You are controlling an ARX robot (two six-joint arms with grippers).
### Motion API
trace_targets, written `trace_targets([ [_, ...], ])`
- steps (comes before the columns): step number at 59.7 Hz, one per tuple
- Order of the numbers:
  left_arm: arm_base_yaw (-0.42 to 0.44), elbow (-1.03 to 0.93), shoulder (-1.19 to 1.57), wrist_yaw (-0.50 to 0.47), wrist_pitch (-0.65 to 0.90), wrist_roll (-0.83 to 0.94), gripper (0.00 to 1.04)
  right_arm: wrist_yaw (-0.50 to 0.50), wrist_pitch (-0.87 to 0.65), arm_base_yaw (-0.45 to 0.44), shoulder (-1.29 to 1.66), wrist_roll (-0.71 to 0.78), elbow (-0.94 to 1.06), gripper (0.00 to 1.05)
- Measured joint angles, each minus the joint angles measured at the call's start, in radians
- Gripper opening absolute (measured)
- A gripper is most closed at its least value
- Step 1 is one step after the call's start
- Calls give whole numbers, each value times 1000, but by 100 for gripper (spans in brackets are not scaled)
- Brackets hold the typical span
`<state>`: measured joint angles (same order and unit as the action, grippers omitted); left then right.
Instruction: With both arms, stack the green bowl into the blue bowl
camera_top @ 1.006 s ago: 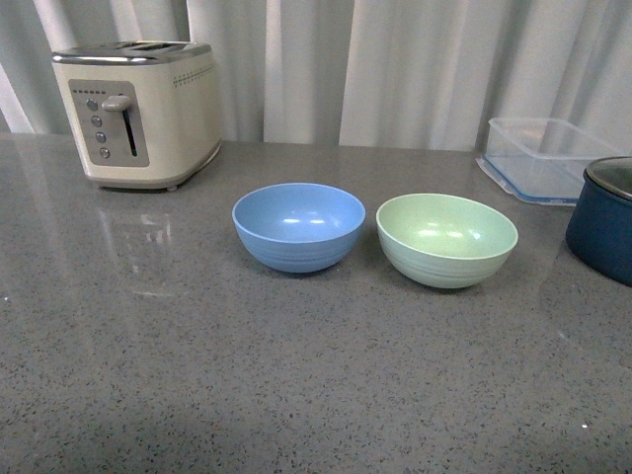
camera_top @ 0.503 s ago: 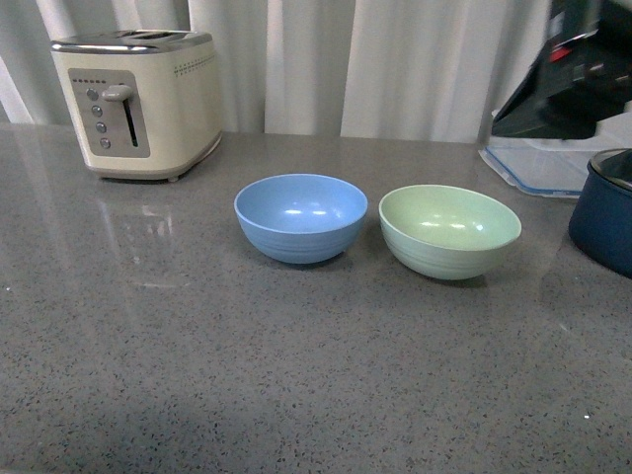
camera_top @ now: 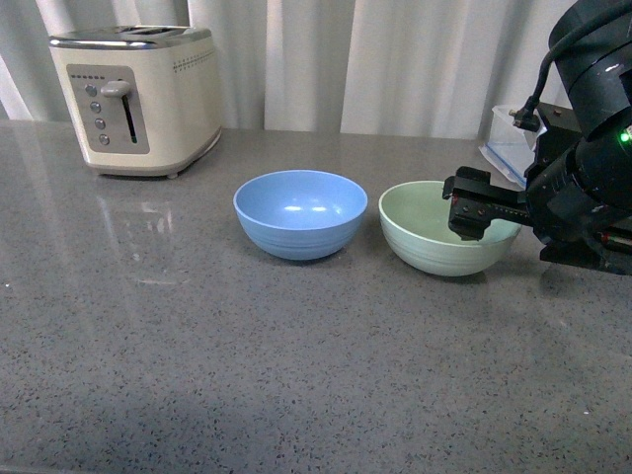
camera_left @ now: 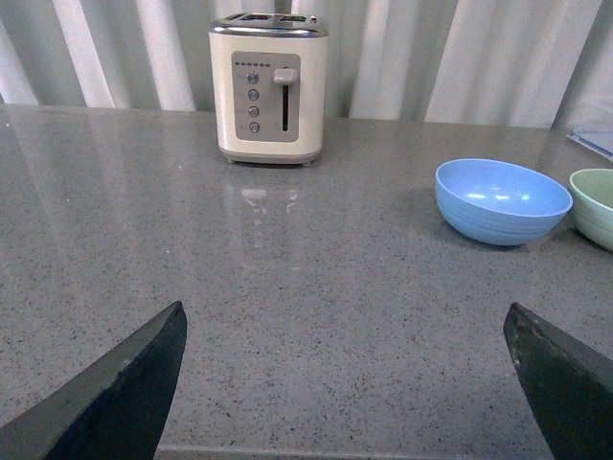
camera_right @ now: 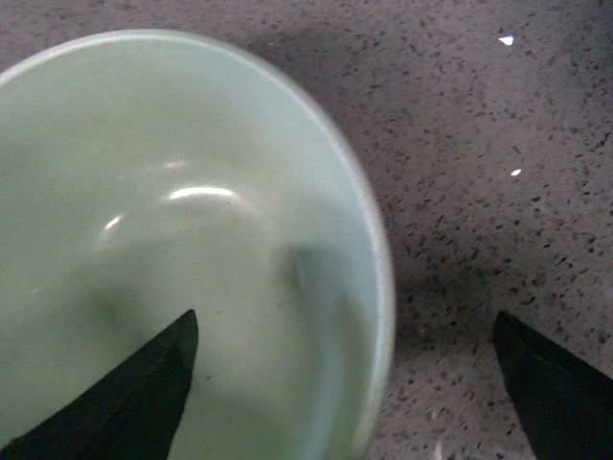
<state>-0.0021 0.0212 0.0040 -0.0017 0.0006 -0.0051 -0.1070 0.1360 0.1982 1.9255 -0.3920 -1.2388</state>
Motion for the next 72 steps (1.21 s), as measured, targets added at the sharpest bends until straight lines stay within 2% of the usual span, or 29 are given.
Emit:
trace_targets([
  [24, 0, 0, 0, 0, 0, 0, 98, -17, 15, -31, 26, 0, -36, 25],
  [30, 0, 0, 0, 0, 0, 0, 98, -21, 15, -37, 24, 2, -36, 8],
  [33, 0, 0, 0, 0, 0, 0, 98, -16, 14, -41, 13, 2, -36, 2],
  [47, 0, 0, 0, 0, 0, 0, 98, -10, 6, -26, -106, 26, -26, 1],
  [64, 0, 0, 0, 0, 0, 0, 98, -4, 32, 172, -88, 58, -208, 1],
  [72, 0, 0, 0, 0, 0, 0, 98, -10, 45, 224, -3, 76, -287, 1],
])
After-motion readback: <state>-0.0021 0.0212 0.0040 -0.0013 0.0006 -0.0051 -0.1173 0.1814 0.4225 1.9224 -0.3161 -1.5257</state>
